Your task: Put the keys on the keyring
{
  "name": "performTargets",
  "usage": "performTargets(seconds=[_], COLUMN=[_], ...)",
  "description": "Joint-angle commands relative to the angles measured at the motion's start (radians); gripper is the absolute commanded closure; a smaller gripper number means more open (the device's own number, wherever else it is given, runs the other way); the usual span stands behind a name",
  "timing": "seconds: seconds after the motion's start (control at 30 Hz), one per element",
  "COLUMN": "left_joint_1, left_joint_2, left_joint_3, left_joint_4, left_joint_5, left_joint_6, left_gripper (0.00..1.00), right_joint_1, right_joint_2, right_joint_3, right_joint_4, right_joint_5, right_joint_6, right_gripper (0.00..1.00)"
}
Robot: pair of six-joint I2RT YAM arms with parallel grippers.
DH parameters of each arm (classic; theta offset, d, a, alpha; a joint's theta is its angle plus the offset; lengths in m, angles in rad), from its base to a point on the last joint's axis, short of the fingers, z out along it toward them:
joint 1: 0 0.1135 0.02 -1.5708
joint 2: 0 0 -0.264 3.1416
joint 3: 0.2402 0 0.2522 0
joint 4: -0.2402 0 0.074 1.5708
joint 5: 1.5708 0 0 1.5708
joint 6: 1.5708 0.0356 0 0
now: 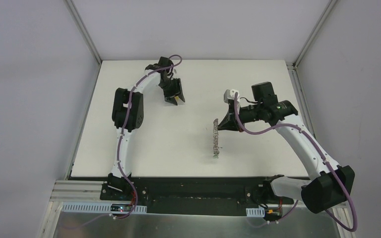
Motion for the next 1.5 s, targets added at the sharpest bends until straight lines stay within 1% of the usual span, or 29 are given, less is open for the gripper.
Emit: performTargets(seconds=[0.0,0.2,0.33,0.4,0.47,0.6,0.8,1.07,1.23,1.33,1.47], left_joint_1=[0.013,0.012,0.011,0.011,0.007,-0.009,-0.012,-0.011,0.001,0.002,0.002], left_joint_2=[-0.129,-0.14,-0.016,0.035,0.051,0.07,0.082,0.102,0.064,0.061,0.045], left_joint_3=[0.008,0.071,0.292,0.352,0.349,0.345,0.334,0.305,0.198,0.18,0.116], left_joint_4=[-0.004,-0.028,-0.19,-0.233,-0.229,-0.228,-0.231,-0.227,-0.118,-0.091,-0.017], left_joint_5=[-0.099,-0.161,-0.195,-0.199,-0.2,-0.179,-0.153,0.011,0.016,0.011,0.03], left_joint_6=[0.111,0.286,0.418,0.458,0.498,0.498,0.385,0.179,0.03,-0.027,-0.122], left_gripper=[0.51,0.5,0.49,0.49,0.49,0.47,0.47,0.47,0.48,0.48,0.48], right_joint_1=[-0.007,-0.008,-0.009,-0.009,-0.011,-0.013,-0.016,-0.02,-0.022,-0.027,-0.028], right_joint_2=[-0.03,-0.028,-0.023,-0.023,-0.02,-0.014,-0.018,-0.028,-0.043,-0.053,-0.057], right_joint_3=[0.004,0.001,0.001,0.0,-0.002,-0.001,-0.002,-0.003,-0.005,-0.008,-0.008], right_joint_4=[0.029,0.032,0.033,0.033,0.035,0.035,0.036,0.038,0.04,0.048,0.05], right_joint_5=[-0.061,-0.059,-0.058,-0.055,-0.051,-0.051,-0.053,-0.065,-0.075,-0.084,-0.089], right_joint_6=[0.013,0.013,0.013,0.013,0.014,0.016,0.018,0.023,0.03,0.038,0.042], right_gripper=[1.0,1.0,1.0,1.0,1.0,1.0,1.0,1.0,1.0,1.0,1.0])
